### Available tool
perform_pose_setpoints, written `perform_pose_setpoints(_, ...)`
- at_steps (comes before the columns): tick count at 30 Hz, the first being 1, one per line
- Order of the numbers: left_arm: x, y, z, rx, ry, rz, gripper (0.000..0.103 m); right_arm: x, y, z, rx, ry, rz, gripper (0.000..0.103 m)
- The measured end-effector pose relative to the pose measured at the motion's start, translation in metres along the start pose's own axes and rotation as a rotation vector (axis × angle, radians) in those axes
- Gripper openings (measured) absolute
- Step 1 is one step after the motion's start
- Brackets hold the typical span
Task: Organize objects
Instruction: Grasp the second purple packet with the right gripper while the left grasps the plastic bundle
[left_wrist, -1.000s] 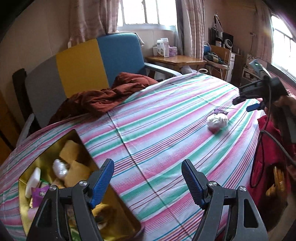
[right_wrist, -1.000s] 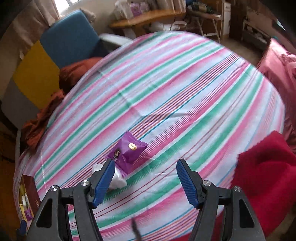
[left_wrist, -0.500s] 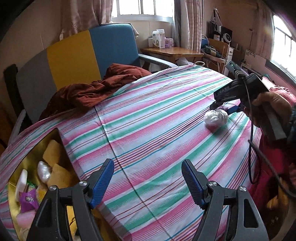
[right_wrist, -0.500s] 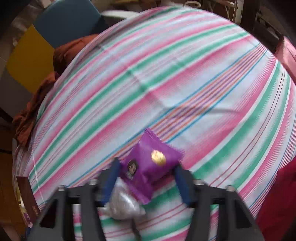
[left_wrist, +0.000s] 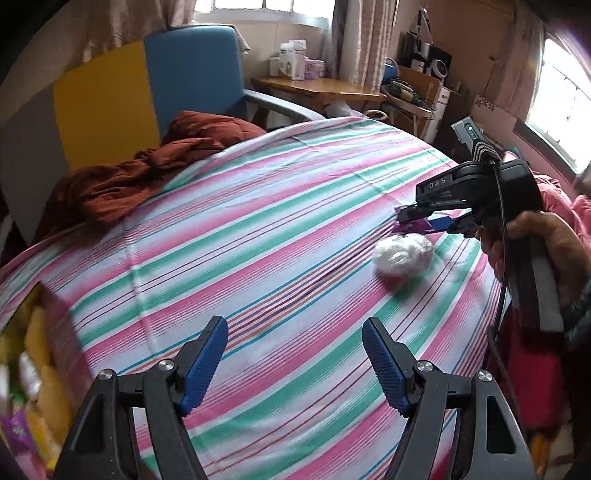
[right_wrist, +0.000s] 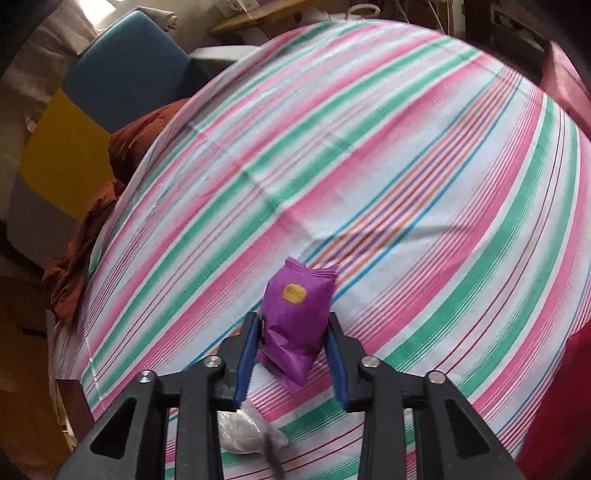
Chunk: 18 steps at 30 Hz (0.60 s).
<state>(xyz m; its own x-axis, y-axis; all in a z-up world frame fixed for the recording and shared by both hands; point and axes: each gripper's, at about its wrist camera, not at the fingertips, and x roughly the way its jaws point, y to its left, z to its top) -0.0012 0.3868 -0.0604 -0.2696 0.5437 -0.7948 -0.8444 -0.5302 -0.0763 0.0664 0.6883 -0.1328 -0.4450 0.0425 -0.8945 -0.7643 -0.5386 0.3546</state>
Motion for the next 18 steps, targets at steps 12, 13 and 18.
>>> perform_pose_setpoints(12, 0.053, -0.045, 0.034, 0.190, -0.045, -0.127, 0.075, -0.002, 0.001, -0.004, 0.025, -0.012, -0.027, 0.030)
perform_pose_setpoints(13, 0.059, -0.052, 0.036, 0.241, -0.045, -0.135, 0.075, -0.001, 0.001, -0.003, 0.025, -0.010, -0.027, 0.030)
perform_pose_setpoints(18, 0.078, -0.075, 0.043, 0.419, -0.049, -0.196, 0.075, 0.001, 0.000, -0.002, 0.029, -0.003, -0.028, 0.031)
